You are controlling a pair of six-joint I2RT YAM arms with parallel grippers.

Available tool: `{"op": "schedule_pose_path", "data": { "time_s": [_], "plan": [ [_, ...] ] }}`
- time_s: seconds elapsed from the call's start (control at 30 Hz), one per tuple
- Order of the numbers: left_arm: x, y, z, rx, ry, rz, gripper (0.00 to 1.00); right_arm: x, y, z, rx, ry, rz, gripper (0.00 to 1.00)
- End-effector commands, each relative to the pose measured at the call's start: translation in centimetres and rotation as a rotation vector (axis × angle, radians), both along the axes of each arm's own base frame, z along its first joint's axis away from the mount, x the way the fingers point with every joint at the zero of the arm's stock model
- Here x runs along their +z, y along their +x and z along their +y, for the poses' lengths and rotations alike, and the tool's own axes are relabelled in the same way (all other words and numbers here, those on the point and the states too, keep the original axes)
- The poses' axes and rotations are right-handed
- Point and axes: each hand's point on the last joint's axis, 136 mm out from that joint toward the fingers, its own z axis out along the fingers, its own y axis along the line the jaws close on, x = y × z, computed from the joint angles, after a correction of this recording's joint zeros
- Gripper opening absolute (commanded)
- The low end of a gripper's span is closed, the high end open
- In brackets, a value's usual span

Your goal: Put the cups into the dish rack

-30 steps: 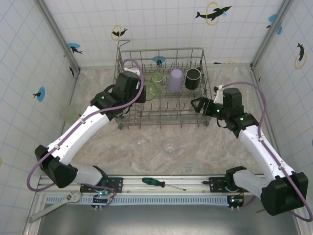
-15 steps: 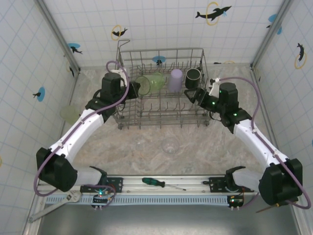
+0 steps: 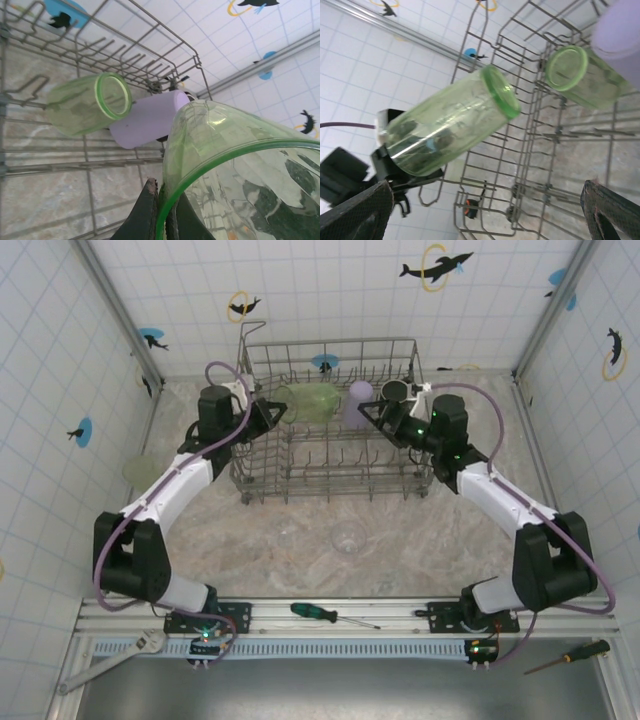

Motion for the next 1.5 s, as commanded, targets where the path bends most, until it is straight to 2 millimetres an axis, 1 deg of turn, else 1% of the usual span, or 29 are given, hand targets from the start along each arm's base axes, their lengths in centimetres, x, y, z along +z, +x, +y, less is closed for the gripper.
{"op": "schedule_pose_path", "data": {
  "time_s": [0.0,0.13,0.4,0.53,0.7,0.97,1.0,1.03,1.13,1.27,1.33,1.47],
  "plan": [
    [3.8,-0.5,-1.9,-0.120,-0.137,-0.093,0.00,3.9,0.6,1.4,0.042,0.114,-0.089,1.00],
    [4.3,-0.4,-2.4,-0.154,-0.179,-0.109,0.00,4.2,1.2,2.4,0.065,0.184,-0.079,1.00],
    [3.1,-0.5,-2.8,-0.179,-0.202,-0.091,0.00,4.7,2.4,4.2,0.090,0.249,-0.060,1.00],
    [3.6,-0.9,-3.0,-0.201,-0.247,-0.098,0.00,4.7,2.9,5.0,0.086,0.299,-0.040,1.00],
    [3.7,-1.4,-3.1,-0.214,-0.252,-0.102,0.00,4.8,3.9,5.1,0.050,0.350,-0.021,1.00],
    [4.0,-2.0,-3.3,-0.230,-0.262,-0.102,0.00,5.2,5.2,6.1,0.014,0.400,-0.003,1.00],
    [3.2,-2.2,-3.2,-0.229,-0.259,-0.082,0.00,5.3,5.4,6.2,0.013,0.413,0.003,1.00],
    [3.1,-2.3,-3.2,-0.230,-0.258,-0.081,0.00,5.2,5.5,6.3,0.014,0.423,0.008,1.00],
    [3.0,-2.3,-3.3,-0.234,-0.254,-0.078,0.00,5.3,5.6,6.6,0.020,0.460,0.019,0.96],
    [2.9,-2.4,-3.3,-0.241,-0.250,-0.074,0.00,4.9,5.9,6.7,0.020,0.480,0.035,0.82],
    [2.7,-2.5,-3.4,-0.244,-0.250,-0.067,0.00,4.8,5.8,6.6,0.019,0.485,0.034,0.78],
    [2.4,-2.5,-3.5,-0.251,-0.243,-0.056,0.00,4.5,5.7,6.4,0.015,0.514,0.057,0.66]
  ]
}}
